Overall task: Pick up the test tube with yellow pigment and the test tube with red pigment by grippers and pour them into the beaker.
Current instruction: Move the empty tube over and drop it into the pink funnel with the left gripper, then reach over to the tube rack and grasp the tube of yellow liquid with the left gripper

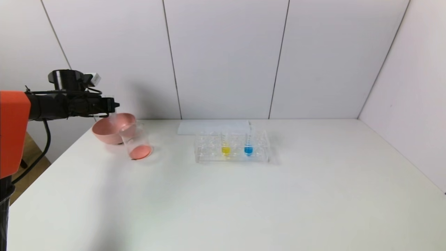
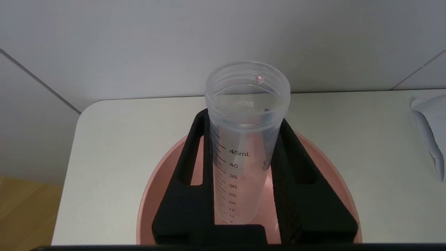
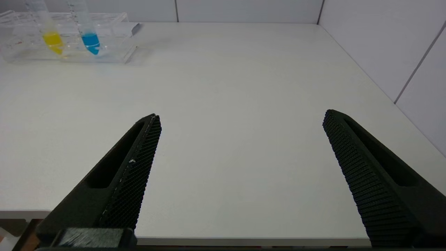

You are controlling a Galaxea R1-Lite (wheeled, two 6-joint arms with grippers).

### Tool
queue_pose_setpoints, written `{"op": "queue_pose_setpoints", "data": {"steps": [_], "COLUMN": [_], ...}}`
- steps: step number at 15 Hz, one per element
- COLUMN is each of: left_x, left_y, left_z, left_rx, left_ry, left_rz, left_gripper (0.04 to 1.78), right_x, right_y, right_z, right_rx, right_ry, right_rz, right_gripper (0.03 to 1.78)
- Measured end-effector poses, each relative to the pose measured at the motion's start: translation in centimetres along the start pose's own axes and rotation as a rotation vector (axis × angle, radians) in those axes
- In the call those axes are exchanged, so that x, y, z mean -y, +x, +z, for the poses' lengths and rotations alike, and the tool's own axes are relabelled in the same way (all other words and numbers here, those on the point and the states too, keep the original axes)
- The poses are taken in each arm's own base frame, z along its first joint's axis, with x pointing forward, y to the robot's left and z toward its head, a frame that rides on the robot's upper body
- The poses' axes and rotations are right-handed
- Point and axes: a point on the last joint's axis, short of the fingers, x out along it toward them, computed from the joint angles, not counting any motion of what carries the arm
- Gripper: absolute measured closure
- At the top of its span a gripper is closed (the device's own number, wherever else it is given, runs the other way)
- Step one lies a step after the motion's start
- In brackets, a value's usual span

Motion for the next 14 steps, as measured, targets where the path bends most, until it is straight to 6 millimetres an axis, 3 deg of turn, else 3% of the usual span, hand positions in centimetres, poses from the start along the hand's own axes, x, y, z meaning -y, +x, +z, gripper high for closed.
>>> {"op": "queue_pose_setpoints", "data": {"steps": [3, 6, 9, 11, 14], "left_x": [0.01, 0.00, 0.03, 0.04, 0.12], "left_y": [-0.03, -0.06, -0.12, -0.16, -0.44], "left_z": [0.07, 0.06, 0.16, 0.17, 0.36], "left_rx": [0.003, 0.003, 0.008, 0.010, 0.012], "left_ry": [-0.001, 0.000, 0.004, 0.005, 0.006], "left_rz": [0.000, -0.001, -0.001, 0.000, -0.001], "left_gripper": [1.07, 0.57, 0.20, 0.08, 0.05], "right_x": [0.00, 0.00, 0.00, 0.00, 0.00], "right_y": [0.00, 0.00, 0.00, 0.00, 0.00], "right_z": [0.00, 0.00, 0.00, 0.00, 0.00], "right_rx": [0.000, 0.000, 0.000, 0.000, 0.000], "right_ry": [0.000, 0.000, 0.000, 0.000, 0.000], "right_rz": [0.000, 0.000, 0.000, 0.000, 0.000], "right_gripper": [0.11, 0.11, 0.11, 0.11, 0.11]}}
